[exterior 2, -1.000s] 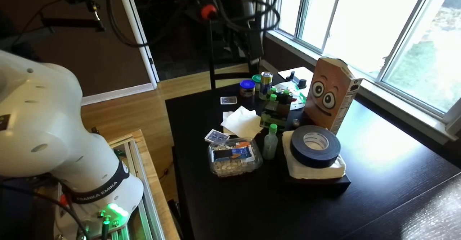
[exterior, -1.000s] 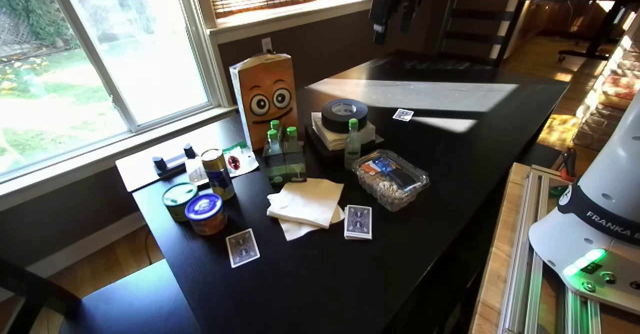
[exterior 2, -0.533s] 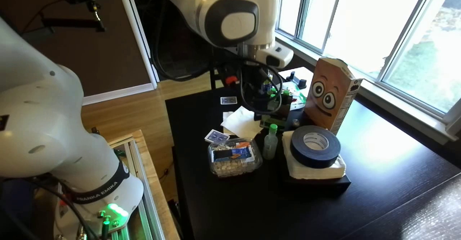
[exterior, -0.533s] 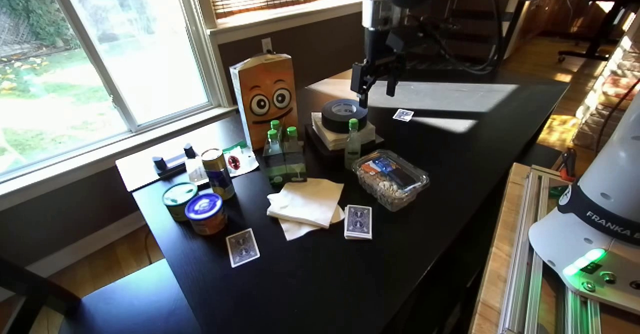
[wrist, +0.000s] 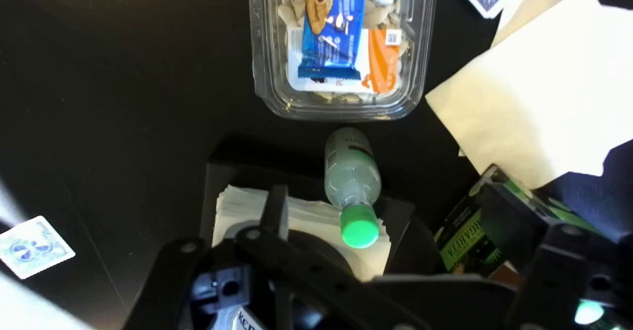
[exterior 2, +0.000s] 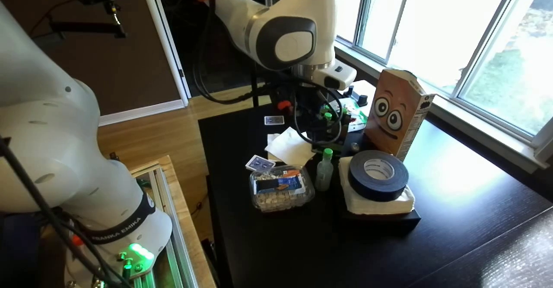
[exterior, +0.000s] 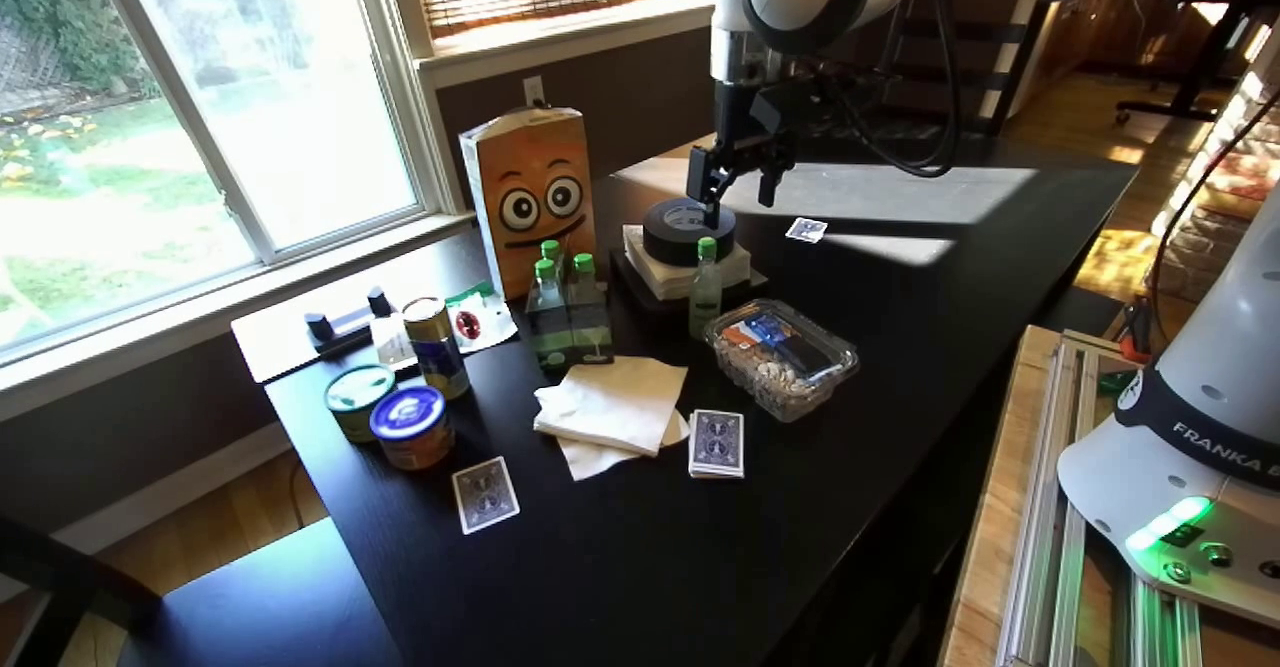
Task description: Put the glass bottle in the box.
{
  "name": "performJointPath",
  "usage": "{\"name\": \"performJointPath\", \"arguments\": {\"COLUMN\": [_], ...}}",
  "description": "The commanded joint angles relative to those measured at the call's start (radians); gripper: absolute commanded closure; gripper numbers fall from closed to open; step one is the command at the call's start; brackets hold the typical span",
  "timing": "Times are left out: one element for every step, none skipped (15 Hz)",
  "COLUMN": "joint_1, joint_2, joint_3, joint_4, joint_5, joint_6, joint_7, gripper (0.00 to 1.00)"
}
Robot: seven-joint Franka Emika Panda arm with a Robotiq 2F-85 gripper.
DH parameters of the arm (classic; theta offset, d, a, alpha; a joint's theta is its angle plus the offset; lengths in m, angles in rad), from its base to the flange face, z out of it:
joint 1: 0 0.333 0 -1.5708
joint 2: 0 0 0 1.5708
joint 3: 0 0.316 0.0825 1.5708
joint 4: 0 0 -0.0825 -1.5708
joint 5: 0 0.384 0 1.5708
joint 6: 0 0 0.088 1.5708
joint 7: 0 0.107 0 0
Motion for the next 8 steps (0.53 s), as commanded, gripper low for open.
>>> {"name": "performJointPath", "arguments": {"joint_1": [0.006, 0.007, 0.013, 0.019, 0.026, 0.034, 0.041, 0.047], "joint_2": [0.085, 0.109, 0.137, 0.165, 0.185, 0.207, 0.228, 0.251], "joint_3": [-0.006, -0.011, -0.015, -0.018, -0.019, -0.022, -0.025, -0.030], "joint_4": [0.013, 0.030, 0.053, 0.077, 0.101, 0.129, 0.159, 0.188], "joint_5": [-0.078, -0.092, -0.078, -0.062, -0.061, -0.067, -0.064, -0.059], "joint_6": [0.132, 0.130, 0.105, 0.085, 0.073, 0.057, 0.043, 0.024], "joint_7": [0.110, 0.129, 0.120, 0.112, 0.114, 0.120, 0.116, 0.111], "gripper": [0.00, 0.00, 0.00, 0.00, 0.00, 0.00, 0.00, 0.00]}}
